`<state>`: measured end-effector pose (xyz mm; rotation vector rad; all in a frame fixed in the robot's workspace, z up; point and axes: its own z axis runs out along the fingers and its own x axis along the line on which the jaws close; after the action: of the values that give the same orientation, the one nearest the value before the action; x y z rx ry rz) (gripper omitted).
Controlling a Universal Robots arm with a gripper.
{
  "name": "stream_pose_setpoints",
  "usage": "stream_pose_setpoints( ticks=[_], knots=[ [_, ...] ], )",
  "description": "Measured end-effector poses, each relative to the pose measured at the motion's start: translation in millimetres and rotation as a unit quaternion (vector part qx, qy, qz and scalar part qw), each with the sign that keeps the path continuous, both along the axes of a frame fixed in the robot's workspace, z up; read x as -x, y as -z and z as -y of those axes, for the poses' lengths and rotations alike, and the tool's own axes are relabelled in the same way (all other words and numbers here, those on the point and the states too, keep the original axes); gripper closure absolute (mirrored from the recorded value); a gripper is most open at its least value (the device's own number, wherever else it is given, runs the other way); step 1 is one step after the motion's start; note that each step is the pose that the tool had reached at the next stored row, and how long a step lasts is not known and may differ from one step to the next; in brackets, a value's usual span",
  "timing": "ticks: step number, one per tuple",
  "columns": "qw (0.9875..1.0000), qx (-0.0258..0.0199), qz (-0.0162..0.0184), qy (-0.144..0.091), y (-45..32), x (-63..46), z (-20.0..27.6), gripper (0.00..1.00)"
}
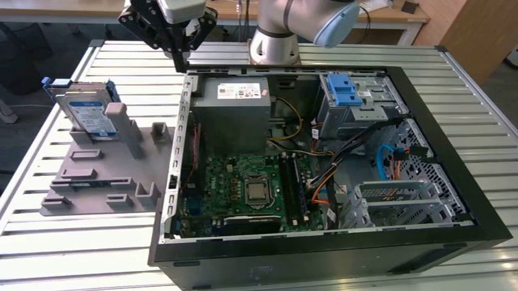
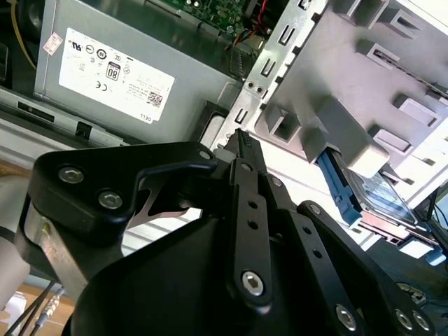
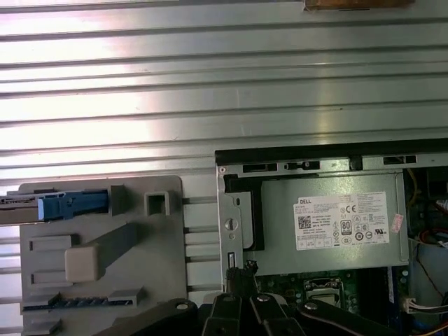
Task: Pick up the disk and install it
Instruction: 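Reach for the disk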
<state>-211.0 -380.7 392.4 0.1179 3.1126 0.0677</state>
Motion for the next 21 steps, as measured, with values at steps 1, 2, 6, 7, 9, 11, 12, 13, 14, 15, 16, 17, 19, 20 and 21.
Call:
stream_pose_setpoints(
  ticks=[1, 2, 6, 7, 9, 11, 12, 13, 14, 15, 16, 17, 19, 20, 21],
  knots=[
    [1.0, 0.0, 0.0, 0.0, 0.0, 0.9, -0.7, 0.89],
    [1.0, 0.0, 0.0, 0.0, 0.0, 1.6, -1.5, 0.89],
    [1.0, 0.001, 0.0, 0.0, 0.0, 4.5, -5.4, 0.89],
    [1.0, 0.0015, 0.0, 0.0, 0.0, 5.4, -6.0, 0.89],
    [1.0, 0.0032, 0.0, 0.0, 0.0, 7.5, -6.6, 0.89],
    [1.0, 0.0049, 0.0, 0.0, 0.1, 10.2, -6.7, 0.89],
    [1.0, 0.0053, -0.0001, 0.0, 0.2, 12.1, -6.7, 0.89],
    [1.0, 0.0054, -0.0001, -0.001, 0.3, 13.8, -6.7, 0.89],
    [1.0, 0.0054, -0.0002, -0.003, 0.4, 15.7, -6.8, 0.89],
    [1.0, 0.0054, -0.0002, -0.004, 0.6, 17.6, -6.8, 0.89],
    [1.0, 0.0054, -0.0001, -0.005, 0.8, 19.8, -6.8, 0.89],
    [1.0, 0.0054, -0.0002, -0.006, 0.8, 21.9, -6.9, 0.89],
    [1.0, 0.0054, -0.0001, -0.008, 1.0, 26.0, -6.9, 0.89],
    [1.0, 0.0054, -0.0001, -0.008, 1.0, 27.7, -7.0, 0.89],
    [0.9999, 0.0054, -0.0001, -0.009, 1.1, 29.5, -7.0, 0.89]
  ],
)
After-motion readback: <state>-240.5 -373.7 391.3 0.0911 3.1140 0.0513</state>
